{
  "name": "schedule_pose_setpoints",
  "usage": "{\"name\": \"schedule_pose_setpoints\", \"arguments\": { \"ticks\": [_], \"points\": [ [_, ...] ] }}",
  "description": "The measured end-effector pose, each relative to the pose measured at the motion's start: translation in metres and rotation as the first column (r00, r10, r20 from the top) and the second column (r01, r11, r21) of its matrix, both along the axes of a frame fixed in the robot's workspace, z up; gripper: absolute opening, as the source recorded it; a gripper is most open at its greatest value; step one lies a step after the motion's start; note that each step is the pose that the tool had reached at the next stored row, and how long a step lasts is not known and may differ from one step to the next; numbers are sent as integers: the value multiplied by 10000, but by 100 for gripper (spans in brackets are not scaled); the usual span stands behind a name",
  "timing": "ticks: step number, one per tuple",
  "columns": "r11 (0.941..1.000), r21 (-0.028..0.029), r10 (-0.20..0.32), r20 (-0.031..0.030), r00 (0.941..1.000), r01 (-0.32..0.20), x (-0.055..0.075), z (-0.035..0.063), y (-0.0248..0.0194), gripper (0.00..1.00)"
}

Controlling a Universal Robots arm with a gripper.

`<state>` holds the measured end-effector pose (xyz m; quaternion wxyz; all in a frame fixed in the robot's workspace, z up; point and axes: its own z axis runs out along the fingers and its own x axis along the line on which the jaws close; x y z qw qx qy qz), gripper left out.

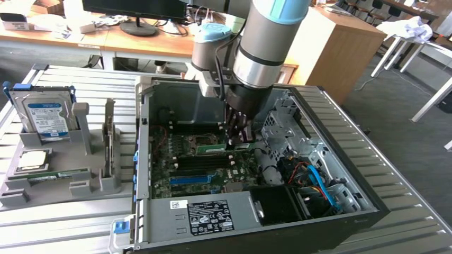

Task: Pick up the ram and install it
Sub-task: 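Insert the ram into the slot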

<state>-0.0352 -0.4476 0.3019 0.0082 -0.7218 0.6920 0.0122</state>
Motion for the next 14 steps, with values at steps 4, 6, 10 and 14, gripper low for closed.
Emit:
{"name": "schedule_pose_setpoints", "arguments": {
  "ticks": [4,6,10,14],
  "points": [
    [10000,2,-2,-1,10000,2,-4,-36,1,13],
    [10000,-1,-5,-1,10000,5,-4,-53,4,13],
    [10000,1,-21,-1,10000,21,-5,-83,34,13],
    [9995,1,-311,-1,9995,311,-33,-107,36,13]
  ]
}}
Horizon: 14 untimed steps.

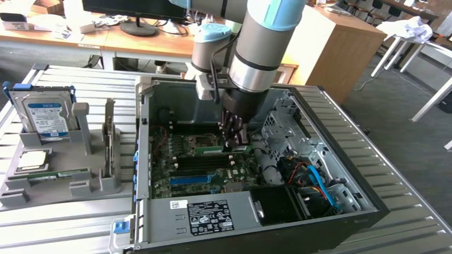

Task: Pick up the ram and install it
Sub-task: 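Insert the ram into the slot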

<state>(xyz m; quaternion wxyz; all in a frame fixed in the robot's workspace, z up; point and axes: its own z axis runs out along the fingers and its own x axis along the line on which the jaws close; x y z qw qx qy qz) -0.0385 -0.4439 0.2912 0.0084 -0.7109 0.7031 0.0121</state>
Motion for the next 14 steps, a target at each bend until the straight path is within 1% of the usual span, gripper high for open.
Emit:
{"name": "schedule_pose_setpoints", "arguments": {
  "ticks": [3,14],
  "points": [
    [9999,-3,-172,0,9999,172,-6,-15,0,13],
    [9992,-69,-385,2,9993,385,-16,-76,5,13]
  ]
}}
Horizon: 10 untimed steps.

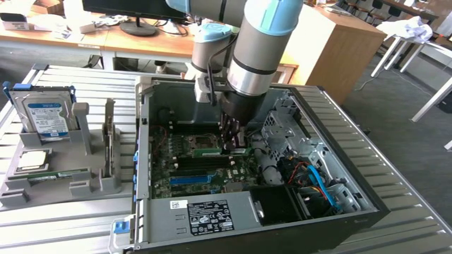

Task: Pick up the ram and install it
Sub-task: 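Insert the ram into the slot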

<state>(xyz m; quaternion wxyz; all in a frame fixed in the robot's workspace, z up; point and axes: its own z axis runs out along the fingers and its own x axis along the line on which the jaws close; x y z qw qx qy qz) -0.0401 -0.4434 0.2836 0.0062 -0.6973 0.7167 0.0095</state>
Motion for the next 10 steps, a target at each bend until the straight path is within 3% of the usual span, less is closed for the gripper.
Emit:
{"name": "schedule_pose_setpoints", "arguments": {
  "ticks": [6,10],
  "points": [
    [9997,-20,-259,1,9997,259,-25,-29,2,13],
    [9997,-19,-259,1,9997,259,-37,-62,42,13]
  ]
}}
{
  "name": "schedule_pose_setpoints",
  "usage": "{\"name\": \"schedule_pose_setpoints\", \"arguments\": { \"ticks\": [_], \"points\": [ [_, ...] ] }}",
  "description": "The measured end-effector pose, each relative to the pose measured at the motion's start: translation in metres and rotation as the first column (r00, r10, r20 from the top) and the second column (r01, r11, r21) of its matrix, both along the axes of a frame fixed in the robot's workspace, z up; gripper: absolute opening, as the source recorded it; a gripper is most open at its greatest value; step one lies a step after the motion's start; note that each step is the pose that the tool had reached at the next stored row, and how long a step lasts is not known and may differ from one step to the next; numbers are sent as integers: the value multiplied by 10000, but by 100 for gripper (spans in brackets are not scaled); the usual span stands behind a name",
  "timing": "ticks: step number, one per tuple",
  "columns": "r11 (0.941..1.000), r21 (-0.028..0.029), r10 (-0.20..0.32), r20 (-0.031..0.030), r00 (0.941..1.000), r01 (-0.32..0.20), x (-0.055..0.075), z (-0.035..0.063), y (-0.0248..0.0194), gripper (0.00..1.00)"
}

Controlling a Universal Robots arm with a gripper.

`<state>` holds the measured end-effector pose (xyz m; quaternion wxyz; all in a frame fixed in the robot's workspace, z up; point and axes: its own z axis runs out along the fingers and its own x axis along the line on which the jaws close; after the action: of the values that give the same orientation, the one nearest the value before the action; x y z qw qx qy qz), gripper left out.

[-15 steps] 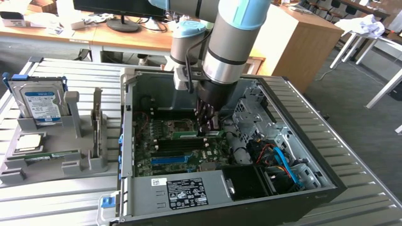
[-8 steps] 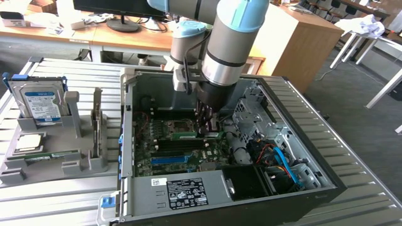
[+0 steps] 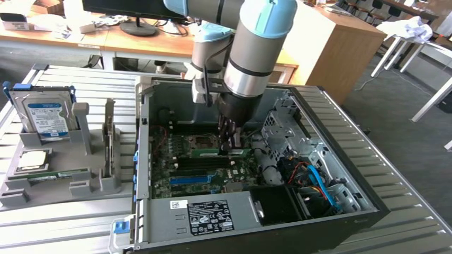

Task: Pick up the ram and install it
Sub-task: 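Insert the ram into the slot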

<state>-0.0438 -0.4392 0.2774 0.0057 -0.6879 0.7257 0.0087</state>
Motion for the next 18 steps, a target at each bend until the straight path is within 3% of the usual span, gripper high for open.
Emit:
{"name": "schedule_pose_setpoints", "arguments": {
  "ticks": [5,18],
  "points": [
    [10000,-1,-1,0,10000,1,-23,-43,56,13],
    [10000,-23,10,-1,10000,-10,-115,-125,62,13]
  ]
}}
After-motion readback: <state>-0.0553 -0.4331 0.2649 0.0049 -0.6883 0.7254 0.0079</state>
